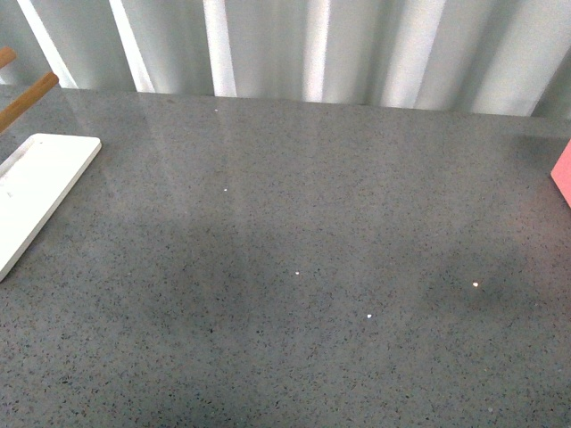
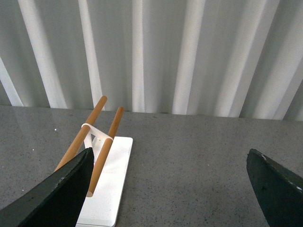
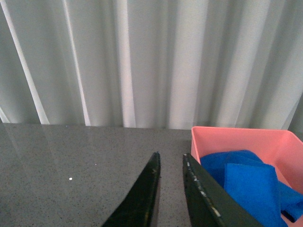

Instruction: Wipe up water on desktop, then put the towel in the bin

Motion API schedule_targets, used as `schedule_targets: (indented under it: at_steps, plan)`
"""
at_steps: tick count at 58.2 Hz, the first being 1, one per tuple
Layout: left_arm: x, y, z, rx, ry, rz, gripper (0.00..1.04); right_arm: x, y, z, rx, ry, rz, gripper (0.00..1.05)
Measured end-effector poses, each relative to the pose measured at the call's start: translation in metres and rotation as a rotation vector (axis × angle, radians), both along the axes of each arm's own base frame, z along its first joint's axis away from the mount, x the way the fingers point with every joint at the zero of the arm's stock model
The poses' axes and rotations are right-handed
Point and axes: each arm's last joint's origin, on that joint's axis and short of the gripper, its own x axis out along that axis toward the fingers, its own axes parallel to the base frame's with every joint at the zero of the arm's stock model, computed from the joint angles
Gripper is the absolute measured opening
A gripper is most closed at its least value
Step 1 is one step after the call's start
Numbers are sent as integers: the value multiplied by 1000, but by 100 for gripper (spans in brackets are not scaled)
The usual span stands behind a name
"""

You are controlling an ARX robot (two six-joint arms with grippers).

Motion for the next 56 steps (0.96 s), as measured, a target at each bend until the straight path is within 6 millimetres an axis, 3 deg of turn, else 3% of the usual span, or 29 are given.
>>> schedule_targets:
  at_steps: [28,56]
  plan:
    - [0,0,0,0,0,0,98,0,0,0,1,0,0,99]
    - [0,0,0,0,0,0,98,0,0,0,3,0,0,98]
